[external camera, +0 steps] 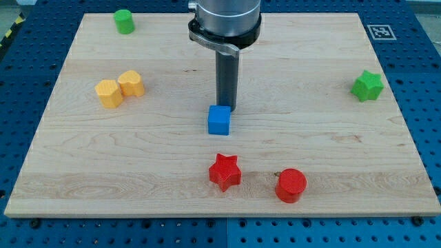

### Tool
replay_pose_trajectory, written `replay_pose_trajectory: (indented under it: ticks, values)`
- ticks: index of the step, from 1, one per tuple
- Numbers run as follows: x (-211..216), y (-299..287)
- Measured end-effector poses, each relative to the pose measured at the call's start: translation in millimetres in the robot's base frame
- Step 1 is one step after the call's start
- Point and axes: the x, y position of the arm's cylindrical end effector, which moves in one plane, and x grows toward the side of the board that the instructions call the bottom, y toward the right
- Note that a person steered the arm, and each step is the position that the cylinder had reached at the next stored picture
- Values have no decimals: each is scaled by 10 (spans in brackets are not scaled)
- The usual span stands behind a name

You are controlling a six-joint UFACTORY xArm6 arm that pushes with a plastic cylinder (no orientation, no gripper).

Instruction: Move blue cube towards red star

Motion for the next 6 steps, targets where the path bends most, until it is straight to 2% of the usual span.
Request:
replay_pose_trajectory:
  ticks: [1,2,3,4,6]
  values:
    - [131,-251]
    - [275,-133]
    - [275,447]
    - [364,590]
    - [460,-337]
